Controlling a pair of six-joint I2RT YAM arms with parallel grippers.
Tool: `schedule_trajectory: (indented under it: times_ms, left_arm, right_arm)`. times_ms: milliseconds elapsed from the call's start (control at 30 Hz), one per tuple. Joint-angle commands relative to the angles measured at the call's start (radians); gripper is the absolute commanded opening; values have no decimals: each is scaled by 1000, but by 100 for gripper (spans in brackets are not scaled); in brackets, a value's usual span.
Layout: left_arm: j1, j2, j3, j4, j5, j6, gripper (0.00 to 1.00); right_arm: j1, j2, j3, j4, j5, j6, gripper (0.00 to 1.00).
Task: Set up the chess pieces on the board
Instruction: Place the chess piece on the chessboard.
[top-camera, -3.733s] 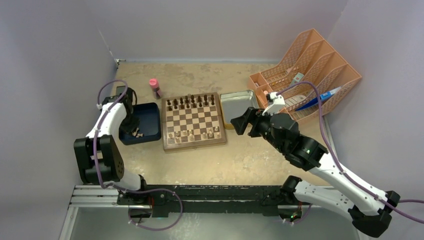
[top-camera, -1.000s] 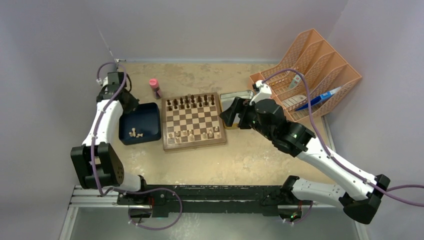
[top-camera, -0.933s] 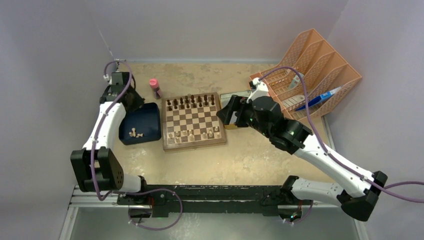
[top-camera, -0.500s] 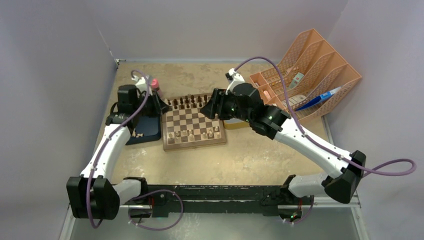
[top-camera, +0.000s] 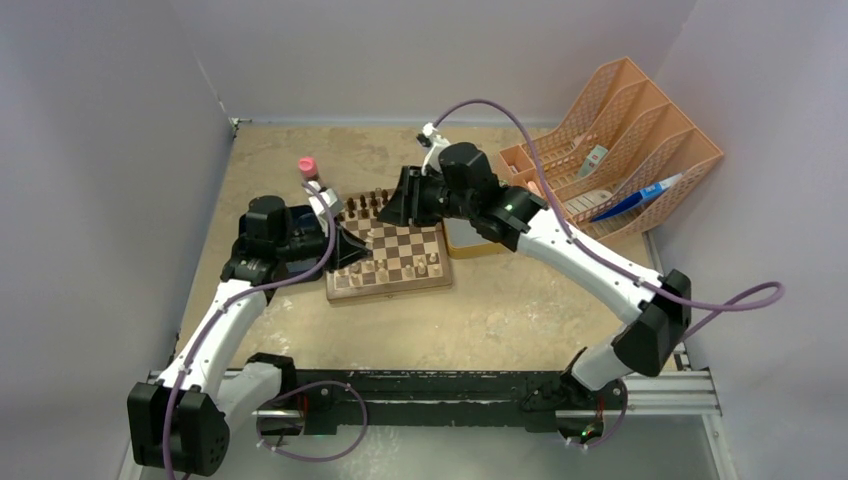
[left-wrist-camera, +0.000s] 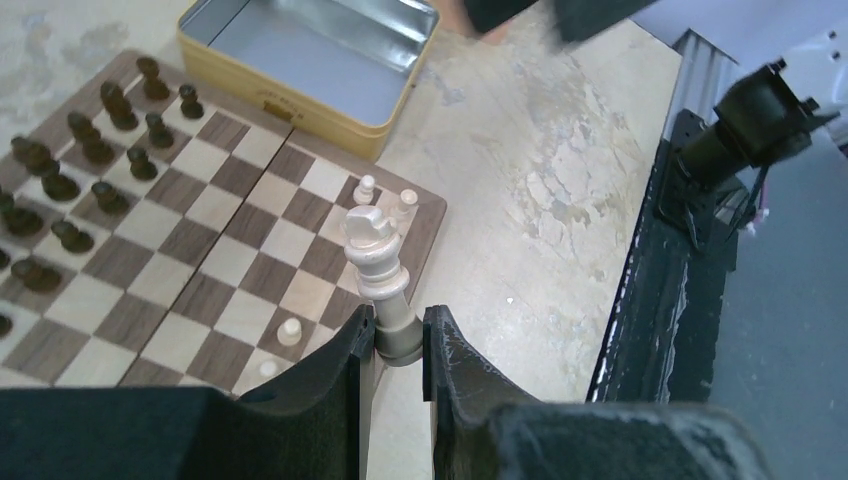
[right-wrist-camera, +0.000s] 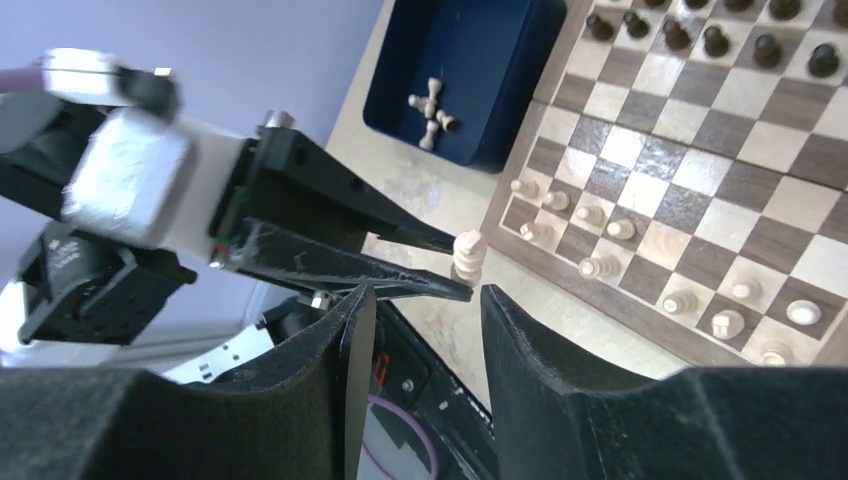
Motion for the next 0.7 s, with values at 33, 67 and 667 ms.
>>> schedule_trajectory:
  times_ms: [33, 67, 667]
  left_arm:
    - [-7, -15, -5, 107, 162, 162, 0]
    - [-7, -14, -4, 105, 165, 166, 0]
    - [-7, 1, -3, 117, 133, 159, 0]
  right_arm:
    - [-5, 74, 59, 14, -153, -33, 46]
    - [-4, 89, 66, 12, -169, -35, 46]
    - [-4, 163, 105, -42, -193, -91, 12]
